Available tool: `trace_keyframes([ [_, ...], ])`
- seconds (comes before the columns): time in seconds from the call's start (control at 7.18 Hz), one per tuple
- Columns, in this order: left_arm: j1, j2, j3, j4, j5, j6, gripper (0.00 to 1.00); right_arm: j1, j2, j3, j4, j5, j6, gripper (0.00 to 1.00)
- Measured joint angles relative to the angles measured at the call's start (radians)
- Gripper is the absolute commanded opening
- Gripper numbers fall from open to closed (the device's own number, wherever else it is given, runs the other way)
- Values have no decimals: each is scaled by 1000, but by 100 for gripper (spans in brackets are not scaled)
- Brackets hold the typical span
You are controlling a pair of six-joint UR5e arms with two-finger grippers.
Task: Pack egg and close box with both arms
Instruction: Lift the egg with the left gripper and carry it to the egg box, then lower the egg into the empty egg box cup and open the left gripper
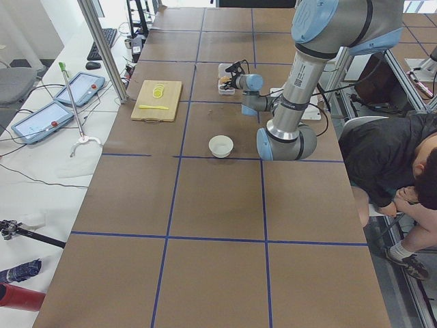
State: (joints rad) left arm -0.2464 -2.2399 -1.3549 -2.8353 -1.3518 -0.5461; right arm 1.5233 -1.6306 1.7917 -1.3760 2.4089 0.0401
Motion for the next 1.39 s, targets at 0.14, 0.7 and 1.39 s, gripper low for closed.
trace_keyframes([
  [0.14, 2, -4, 5, 0, 0, 0, 11, 0, 0, -1, 0, 0, 0, 100],
  [0.7, 10, -28, 30, 4, 2, 0, 23, 0, -1, -1, -1, 0, 0, 100],
  [1.39, 14, -28, 33, 5, 0, 0, 41, 0, 0, -2, -2, -2, 0, 100],
])
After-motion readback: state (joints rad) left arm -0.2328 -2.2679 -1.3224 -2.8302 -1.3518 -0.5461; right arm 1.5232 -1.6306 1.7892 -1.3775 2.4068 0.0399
